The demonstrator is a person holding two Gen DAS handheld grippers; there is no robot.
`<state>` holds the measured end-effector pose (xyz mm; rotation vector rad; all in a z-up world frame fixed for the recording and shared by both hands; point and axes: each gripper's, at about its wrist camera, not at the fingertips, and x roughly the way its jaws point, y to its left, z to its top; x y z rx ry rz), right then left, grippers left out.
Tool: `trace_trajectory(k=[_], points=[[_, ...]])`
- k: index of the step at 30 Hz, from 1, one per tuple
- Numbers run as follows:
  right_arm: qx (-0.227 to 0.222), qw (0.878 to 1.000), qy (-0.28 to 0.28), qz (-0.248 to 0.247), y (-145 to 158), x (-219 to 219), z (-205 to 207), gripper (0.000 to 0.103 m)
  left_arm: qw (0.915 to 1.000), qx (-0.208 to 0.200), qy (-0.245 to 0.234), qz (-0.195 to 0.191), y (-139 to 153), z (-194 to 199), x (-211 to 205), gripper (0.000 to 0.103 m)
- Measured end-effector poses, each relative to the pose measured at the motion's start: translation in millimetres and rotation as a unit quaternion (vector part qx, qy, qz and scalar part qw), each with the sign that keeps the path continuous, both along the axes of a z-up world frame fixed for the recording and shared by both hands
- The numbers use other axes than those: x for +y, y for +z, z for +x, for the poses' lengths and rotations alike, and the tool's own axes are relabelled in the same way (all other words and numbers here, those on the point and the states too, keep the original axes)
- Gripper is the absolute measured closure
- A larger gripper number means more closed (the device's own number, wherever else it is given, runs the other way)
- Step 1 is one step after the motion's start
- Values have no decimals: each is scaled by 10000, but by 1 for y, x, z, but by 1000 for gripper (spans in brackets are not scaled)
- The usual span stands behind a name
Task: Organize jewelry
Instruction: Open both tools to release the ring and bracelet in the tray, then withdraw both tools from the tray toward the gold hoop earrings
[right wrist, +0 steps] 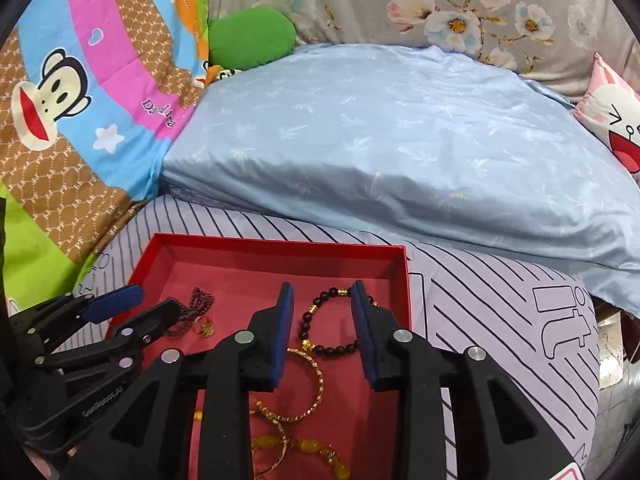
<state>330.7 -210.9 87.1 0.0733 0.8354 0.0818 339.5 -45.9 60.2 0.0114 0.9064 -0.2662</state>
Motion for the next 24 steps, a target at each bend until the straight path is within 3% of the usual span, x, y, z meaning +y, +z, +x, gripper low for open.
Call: trace_trajectory(k=[10,13,24], points=[[-295,9992,129,238,28,14,-59,73,9990,-391,29,224,30,-49,1,59],[-306,9990,141,299,29,15,-80,73,9984,-462,95,321,35,-69,4,54],[-350,9993,154,-12,17,20,-186,73,9982,-500,127,308,36,-157,24,54]])
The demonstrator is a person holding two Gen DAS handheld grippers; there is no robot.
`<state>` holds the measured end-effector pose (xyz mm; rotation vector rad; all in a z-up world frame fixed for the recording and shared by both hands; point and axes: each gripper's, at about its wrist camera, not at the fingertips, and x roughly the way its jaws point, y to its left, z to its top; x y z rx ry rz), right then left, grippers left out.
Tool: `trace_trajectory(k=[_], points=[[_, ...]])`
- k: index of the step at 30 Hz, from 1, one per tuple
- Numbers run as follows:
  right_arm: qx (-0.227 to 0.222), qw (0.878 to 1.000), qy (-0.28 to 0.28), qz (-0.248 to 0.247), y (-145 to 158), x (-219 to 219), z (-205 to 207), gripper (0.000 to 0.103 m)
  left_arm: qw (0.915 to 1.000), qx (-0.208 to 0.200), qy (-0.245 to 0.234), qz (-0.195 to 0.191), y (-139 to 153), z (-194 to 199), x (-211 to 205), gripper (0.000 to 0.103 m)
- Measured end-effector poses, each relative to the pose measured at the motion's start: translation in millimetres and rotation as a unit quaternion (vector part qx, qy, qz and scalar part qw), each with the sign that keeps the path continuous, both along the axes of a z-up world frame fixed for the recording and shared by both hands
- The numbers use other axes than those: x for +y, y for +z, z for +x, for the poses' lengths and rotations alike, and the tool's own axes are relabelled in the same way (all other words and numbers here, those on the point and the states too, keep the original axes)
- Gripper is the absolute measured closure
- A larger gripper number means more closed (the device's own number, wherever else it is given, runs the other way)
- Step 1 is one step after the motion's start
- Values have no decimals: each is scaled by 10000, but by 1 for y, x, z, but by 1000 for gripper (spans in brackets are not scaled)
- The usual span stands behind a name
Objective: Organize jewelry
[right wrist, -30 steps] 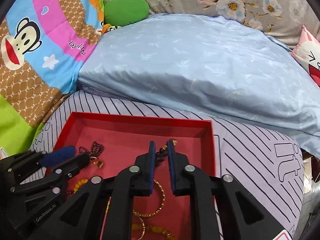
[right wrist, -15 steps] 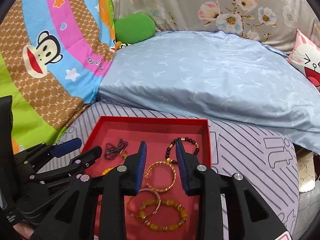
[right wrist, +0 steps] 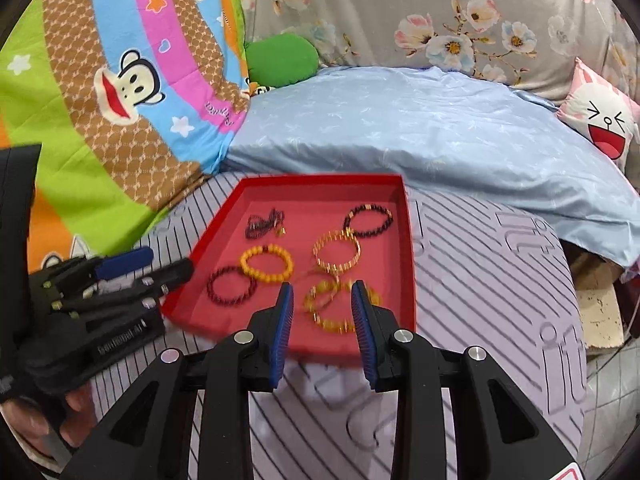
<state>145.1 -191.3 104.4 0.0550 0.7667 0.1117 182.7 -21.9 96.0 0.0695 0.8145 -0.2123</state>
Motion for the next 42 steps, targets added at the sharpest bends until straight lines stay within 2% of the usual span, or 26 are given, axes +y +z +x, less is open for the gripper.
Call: trace_trajectory(k=[4,10,17,27,42], points=[[121,9999,-43,-23,-14,-5,-37,73,9999,-33,81,97,-9,-32,5,54],[415,9991,-117,-32,-44,-4,-88,73,9997,134,28,177,-36,-74,6,54],[572,9978,-188,-259,-75,8,-123,73,9990,426,116,-75,-67,-113,18,54],[675,9970,-361,-148,-91,10,-130,73,9980,487,342,-199,-78,-128,31,54],[765,9964,-292,-196,-101,17,-120,73,9974,555,335,-305,-82,-125,29,54]])
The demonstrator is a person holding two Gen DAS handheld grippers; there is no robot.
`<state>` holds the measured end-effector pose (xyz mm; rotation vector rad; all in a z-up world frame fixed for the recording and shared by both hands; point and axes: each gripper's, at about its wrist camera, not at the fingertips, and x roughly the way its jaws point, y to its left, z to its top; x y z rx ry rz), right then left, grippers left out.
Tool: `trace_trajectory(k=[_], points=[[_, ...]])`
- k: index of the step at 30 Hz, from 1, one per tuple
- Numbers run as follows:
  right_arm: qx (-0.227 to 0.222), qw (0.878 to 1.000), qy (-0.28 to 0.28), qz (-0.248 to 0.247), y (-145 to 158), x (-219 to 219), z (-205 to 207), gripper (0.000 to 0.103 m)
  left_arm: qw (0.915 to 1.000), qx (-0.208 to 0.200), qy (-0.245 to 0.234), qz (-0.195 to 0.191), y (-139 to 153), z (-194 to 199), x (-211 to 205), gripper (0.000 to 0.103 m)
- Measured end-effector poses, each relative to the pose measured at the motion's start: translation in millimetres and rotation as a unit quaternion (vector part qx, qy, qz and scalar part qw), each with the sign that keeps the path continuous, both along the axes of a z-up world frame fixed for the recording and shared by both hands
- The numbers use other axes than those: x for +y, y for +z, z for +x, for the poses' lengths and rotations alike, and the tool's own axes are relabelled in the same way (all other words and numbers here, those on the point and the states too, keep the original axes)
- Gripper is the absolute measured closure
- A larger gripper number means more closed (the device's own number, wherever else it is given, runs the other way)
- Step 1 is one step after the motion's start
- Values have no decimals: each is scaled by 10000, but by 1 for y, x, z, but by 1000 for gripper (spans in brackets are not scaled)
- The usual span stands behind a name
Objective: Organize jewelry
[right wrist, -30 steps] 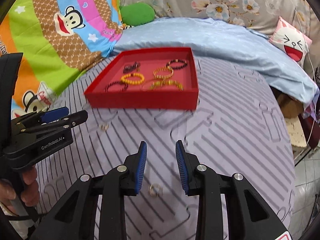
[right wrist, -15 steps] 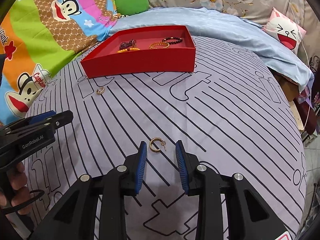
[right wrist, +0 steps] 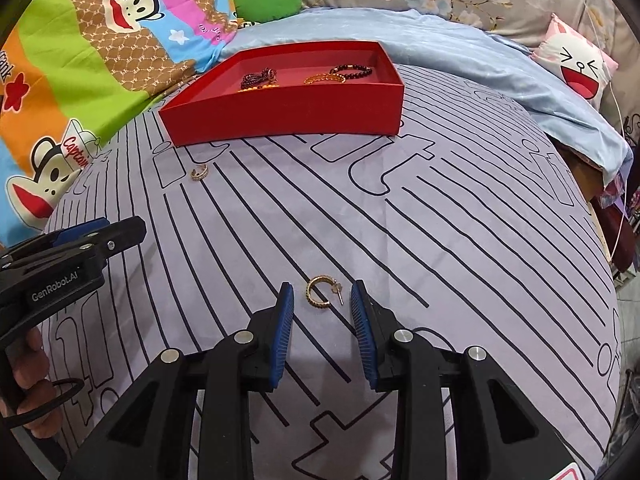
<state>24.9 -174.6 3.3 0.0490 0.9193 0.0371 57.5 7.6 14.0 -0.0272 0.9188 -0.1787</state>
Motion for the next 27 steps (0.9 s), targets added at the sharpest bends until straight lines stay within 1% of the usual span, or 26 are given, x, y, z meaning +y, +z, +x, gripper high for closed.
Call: trace_trajectory(k=[2,3,4,8,11,13,16,19,23,27], points=[[-4,10000,-6,-13,0,0,1,77,10000,11,4,-25,0,1,0,54],[-5,10000,-1,-17,0,1,2,84,10000,22,19,-37,0,2,1,54],[-1,10000,4,-13,0,1,2,85,10000,29,23,-47,0,3,1,54],[-2,10000,-25,27,1,0,2,86,9998,108,60,-139,-1,12,2,54],[3,9999,-67,154,3,-4,3,86,9996,168,23,-210,-1,20,-1,54],[1,9996,-99,262,6,-7,4,86,9997,168,-28,-189,0,27,-6,54],[-32,9996,-114,259,9,-8,7,86,9997,177,-36,-170,-1,37,-13,54],[-47,9995,-117,284,11,-8,11,86,9993,274,-26,-269,-5,52,-20,54],[-51,9994,-135,330,11,-9,16,86,9994,278,50,-185,-10,63,-27,55],[-60,9992,-157,358,11,-10,20,86,9997,228,85,-86,-11,70,-30,59]])
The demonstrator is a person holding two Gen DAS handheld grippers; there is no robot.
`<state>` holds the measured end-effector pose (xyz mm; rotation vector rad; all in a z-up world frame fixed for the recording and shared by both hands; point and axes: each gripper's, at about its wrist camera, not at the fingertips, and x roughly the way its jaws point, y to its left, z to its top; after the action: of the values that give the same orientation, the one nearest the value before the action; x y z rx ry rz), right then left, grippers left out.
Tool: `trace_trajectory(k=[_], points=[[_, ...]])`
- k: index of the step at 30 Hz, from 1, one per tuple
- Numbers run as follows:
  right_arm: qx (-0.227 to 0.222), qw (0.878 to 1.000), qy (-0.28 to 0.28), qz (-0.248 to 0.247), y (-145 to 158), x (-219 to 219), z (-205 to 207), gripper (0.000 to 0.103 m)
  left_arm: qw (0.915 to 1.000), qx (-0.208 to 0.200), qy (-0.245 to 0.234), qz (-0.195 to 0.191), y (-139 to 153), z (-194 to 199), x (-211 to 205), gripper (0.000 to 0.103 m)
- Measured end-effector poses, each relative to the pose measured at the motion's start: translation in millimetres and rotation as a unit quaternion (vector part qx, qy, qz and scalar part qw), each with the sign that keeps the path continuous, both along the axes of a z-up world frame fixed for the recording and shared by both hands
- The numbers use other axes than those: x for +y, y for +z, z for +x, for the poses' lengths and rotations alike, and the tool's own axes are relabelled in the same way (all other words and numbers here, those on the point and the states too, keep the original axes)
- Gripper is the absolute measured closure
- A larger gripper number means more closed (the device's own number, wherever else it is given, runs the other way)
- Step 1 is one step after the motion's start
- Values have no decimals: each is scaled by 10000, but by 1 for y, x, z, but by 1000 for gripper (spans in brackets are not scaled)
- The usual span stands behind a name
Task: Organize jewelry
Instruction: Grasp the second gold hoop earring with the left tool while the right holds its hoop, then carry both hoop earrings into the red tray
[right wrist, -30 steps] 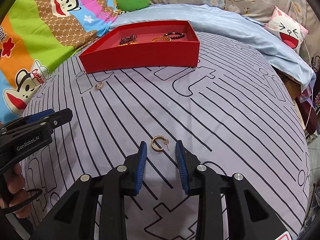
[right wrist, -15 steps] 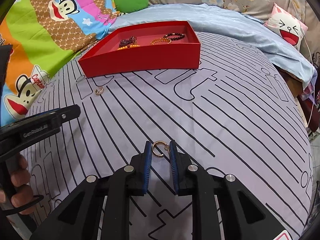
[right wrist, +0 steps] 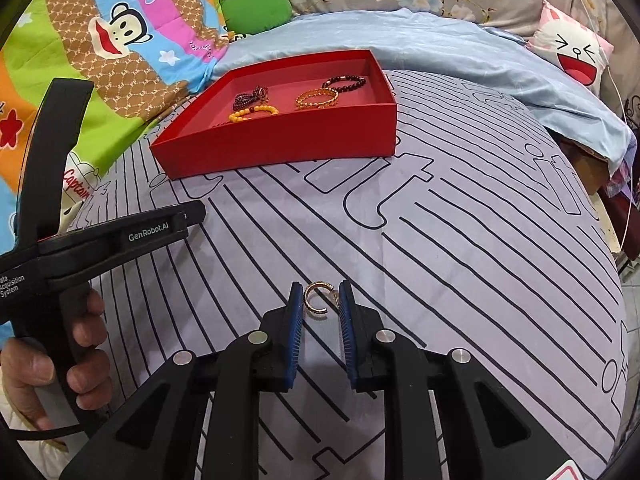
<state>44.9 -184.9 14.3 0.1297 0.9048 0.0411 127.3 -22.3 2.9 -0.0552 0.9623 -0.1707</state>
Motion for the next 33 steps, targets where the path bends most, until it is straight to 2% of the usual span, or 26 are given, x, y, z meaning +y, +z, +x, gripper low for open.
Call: trace_trajectory(k=[2,4,11,20,26,33], points=[[-2,10000,-3,17,0,0,2,86,10000,-15,-16,1,0,2,-1,61],[-7,10000,4,26,0,0,4,86,10000,-35,-46,52,-1,3,-2,70],[-21,10000,28,56,-1,2,7,86,9997,-96,-141,174,-2,2,-6,87],[-77,9999,30,68,5,1,3,86,9997,-124,-204,26,5,-7,-1,88],[-180,9997,100,89,15,5,-1,86,9995,-142,-190,-206,21,-22,10,88],[-365,9991,184,81,31,12,-4,86,9990,-231,-214,-308,40,-39,16,88]])
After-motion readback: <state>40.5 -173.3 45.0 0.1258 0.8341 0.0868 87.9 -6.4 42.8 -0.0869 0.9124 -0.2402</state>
